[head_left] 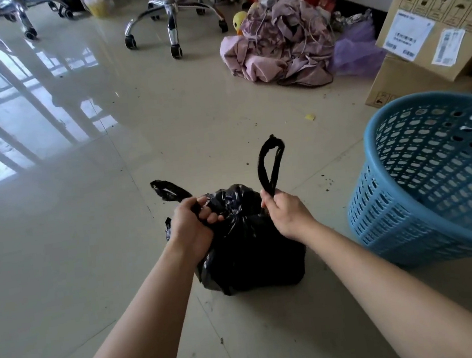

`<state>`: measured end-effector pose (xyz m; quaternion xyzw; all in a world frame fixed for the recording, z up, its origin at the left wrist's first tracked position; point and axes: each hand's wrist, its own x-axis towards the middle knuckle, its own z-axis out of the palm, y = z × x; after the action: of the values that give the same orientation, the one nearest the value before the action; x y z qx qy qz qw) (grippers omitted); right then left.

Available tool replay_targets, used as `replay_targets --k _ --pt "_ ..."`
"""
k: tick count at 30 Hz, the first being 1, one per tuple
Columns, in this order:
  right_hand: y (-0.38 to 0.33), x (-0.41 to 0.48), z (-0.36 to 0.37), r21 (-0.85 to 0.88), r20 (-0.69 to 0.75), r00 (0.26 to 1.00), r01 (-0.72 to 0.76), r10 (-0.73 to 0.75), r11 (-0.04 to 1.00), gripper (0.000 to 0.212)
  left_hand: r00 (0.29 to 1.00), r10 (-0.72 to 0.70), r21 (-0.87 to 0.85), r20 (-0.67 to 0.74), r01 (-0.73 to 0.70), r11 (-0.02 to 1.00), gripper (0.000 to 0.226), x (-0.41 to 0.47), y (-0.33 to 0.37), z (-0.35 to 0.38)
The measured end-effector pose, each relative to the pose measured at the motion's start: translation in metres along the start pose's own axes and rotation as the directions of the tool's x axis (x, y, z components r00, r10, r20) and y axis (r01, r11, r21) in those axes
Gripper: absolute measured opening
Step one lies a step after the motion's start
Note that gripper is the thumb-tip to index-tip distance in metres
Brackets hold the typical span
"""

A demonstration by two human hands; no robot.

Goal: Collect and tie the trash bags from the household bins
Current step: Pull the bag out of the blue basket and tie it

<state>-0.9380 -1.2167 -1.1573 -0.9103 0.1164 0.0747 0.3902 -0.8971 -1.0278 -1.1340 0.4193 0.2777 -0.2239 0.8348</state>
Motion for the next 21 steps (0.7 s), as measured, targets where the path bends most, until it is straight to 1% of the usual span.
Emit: replay_targets --k 1,2,4,5,6,8,10,11,13,15,16,17,18,19,20,21 --pt "0.001 -0.001 -0.001 -0.078 0.044 0.998 0.047 -0.044 0.996 0.041 0.999 -0.01 0.01 0.04 0.01 1.0 0.017 -0.001 0.006 0.002" --pt "0.001 -0.003 -0.002 -0.156 0.098 0.992 0.096 -0.081 0.983 0.045 0.997 -0.022 0.083 0.074 0.016 0.996 0.014 -0.001 0.008 0.003" --pt "0.001 -0.007 -0.004 -0.273 0.189 0.974 0.173 -0.123 0.946 0.054 0.99 -0.039 0.3 0.133 -0.003 0.954 0.012 -0.004 0.009 0.004" --pt "-0.001 -0.009 -0.006 -0.32 0.22 0.966 0.203 -0.136 0.925 0.055 0.986 -0.05 0.396 0.162 -0.019 0.918 0.017 -0.006 0.008 0.003" --pt "-0.002 -0.011 -0.007 -0.367 0.247 0.958 0.23 -0.144 0.901 0.053 0.977 -0.072 0.474 0.199 -0.031 0.88 0.023 -0.008 0.009 0.001" --pt "-0.006 -0.013 -0.011 -0.432 0.295 0.943 0.276 -0.155 0.859 0.045 0.946 -0.157 0.591 0.284 -0.044 0.806 0.028 -0.013 0.011 -0.006" --pt "-0.011 -0.015 -0.012 -0.46 0.335 0.929 0.308 -0.158 0.833 0.037 0.912 -0.226 0.674 0.343 -0.071 0.736 0.033 -0.017 0.015 -0.01" --pt "-0.013 -0.016 -0.011 -0.473 0.351 0.923 0.322 -0.16 0.82 0.033 0.902 -0.236 0.693 0.361 -0.091 0.715 0.038 -0.019 0.016 -0.011" --pt "-0.019 -0.015 -0.011 -0.51 0.37 0.911 0.363 -0.182 0.78 0.026 0.913 -0.212 0.707 0.349 -0.108 0.699 0.041 -0.018 0.014 -0.01" --pt "-0.022 -0.014 -0.008 -0.529 0.371 0.902 0.4 -0.219 0.749 0.024 0.936 -0.171 0.715 0.308 -0.109 0.691 0.032 -0.017 0.011 -0.007" --pt "-0.022 -0.013 -0.007 -0.51 0.368 0.901 0.402 -0.229 0.761 0.026 0.945 -0.15 0.701 0.292 -0.104 0.706 0.025 -0.017 0.009 -0.007" --pt "-0.022 -0.013 -0.007 -0.454 0.355 0.906 0.382 -0.23 0.805 0.03 0.954 -0.125 0.666 0.274 -0.094 0.74 0.021 -0.016 0.009 -0.007" --pt "-0.02 -0.011 -0.007 -0.34 0.328 0.92 0.325 -0.213 0.883 0.031 0.962 -0.102 0.614 0.252 -0.077 0.785 0.02 -0.014 0.009 -0.007" --pt "-0.018 -0.01 -0.008 -0.173 0.296 0.939 0.234 -0.176 0.957 0.03 0.971 -0.083 0.546 0.225 -0.055 0.836 0.023 -0.012 0.009 -0.008" --pt "-0.017 -0.01 -0.009 -0.003 0.27 0.954 0.133 -0.127 0.991 0.029 0.978 -0.068 0.468 0.197 -0.033 0.883 0.024 -0.01 0.01 -0.01" --pt "-0.014 -0.01 -0.012 0.136 0.266 0.961 0.042 -0.077 0.99 0.03 0.982 -0.061 0.391 0.178 -0.014 0.92 0.025 -0.009 0.011 -0.011"
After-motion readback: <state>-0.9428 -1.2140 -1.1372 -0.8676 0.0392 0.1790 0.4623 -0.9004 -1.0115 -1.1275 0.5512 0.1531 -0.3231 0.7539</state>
